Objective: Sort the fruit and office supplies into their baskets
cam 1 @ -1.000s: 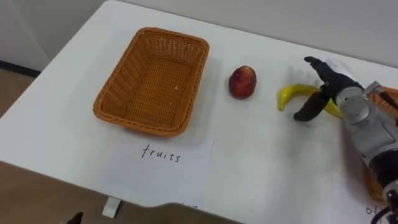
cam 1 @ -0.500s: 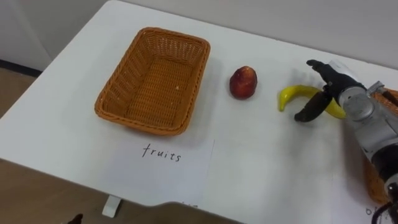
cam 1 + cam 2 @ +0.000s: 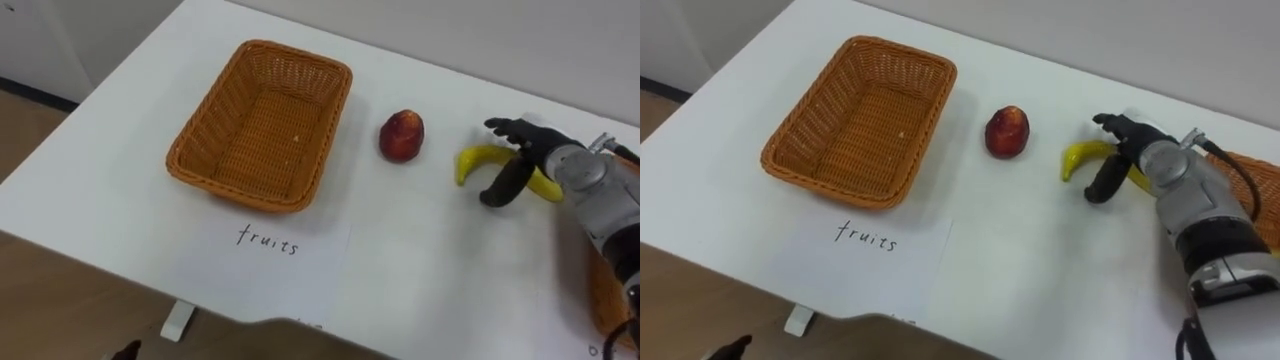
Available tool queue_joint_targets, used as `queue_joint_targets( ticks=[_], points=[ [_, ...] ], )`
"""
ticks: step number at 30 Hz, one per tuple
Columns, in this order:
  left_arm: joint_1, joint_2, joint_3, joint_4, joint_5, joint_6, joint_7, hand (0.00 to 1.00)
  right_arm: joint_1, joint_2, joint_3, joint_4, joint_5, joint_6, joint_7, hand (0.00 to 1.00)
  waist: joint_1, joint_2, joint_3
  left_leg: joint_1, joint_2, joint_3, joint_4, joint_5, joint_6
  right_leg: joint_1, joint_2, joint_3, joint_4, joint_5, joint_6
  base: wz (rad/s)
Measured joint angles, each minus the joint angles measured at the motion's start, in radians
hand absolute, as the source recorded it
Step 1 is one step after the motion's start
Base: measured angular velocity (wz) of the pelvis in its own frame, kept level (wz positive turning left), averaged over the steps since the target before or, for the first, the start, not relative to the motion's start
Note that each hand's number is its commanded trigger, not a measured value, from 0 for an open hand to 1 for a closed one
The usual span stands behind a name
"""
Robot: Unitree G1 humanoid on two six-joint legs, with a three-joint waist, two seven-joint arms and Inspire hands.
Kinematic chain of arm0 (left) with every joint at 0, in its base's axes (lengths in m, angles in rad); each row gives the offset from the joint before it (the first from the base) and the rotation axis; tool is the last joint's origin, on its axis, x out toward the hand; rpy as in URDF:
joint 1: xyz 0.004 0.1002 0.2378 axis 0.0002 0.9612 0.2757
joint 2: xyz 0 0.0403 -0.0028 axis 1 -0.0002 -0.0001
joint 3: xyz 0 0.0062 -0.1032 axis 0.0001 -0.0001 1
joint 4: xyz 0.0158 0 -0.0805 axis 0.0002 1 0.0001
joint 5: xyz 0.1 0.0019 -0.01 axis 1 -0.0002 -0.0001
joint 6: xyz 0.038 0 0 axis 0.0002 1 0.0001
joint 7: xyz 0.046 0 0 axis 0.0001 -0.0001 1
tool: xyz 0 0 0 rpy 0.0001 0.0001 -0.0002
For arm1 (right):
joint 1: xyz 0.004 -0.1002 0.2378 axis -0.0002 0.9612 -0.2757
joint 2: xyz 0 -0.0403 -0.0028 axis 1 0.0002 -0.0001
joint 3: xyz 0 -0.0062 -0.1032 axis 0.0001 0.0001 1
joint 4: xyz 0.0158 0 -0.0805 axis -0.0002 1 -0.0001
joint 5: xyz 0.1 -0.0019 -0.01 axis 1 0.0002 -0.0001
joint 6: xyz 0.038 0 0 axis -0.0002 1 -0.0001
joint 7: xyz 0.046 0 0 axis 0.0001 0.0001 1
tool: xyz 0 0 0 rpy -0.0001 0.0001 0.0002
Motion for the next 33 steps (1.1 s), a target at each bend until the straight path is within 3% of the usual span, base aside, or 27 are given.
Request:
queue_joint_targets(
  ticks=[16,17,18,19,33],
  points=[
    [-0.002,0.011,-0.02,0.022,-0.01,-0.009,0.0,0.0,-0.001,-0.02,0.039,0.016,0.065,0.006,0.072,0.0,0.017,-0.008,0.0055,-0.003,0.006,-0.001,0.001,0.003,-0.006,0.001,0.005,-0.001,0.0,0.005,-0.006,0.0],
    [-0.002,0.012,-0.02,0.022,-0.01,-0.011,0.0,0.0,-0.001,-0.02,0.04,0.023,0.068,0.003,0.072,0.34,0.018,-0.01,0.0067,-0.003,0.006,-0.002,0.001,0.004,-0.006,0.001,0.006,-0.001,0.0,0.006,-0.006,0.0],
    [-0.002,0.012,-0.02,0.022,-0.01,-0.011,0.0,0.0,-0.002,-0.02,0.04,0.026,0.068,0.002,0.072,0.93,0.018,-0.01,0.007,-0.003,0.007,-0.002,0.001,0.004,-0.006,0.001,0.007,-0.001,0.0,0.006,-0.007,0.0],
    [-0.002,0.012,-0.02,0.022,-0.01,-0.012,0.0,0.0,-0.003,-0.02,0.04,0.031,0.068,-0.002,0.072,1.0,0.018,-0.011,0.0071,-0.004,0.007,-0.002,0.001,0.004,-0.006,0.0,0.007,-0.002,-0.001,0.006,-0.007,0.0],
    [-0.004,0.028,-0.04,0.021,-0.008,-0.031,0.004,0.0,-0.01,-0.044,0.038,0.024,0.006,-0.005,-0.039,1.0,0.037,-0.004,0.0107,-0.005,0.007,-0.004,0.003,0.004,-0.007,0.002,0.009,-0.008,-0.016,0.006,-0.007,0.0]
  ],
)
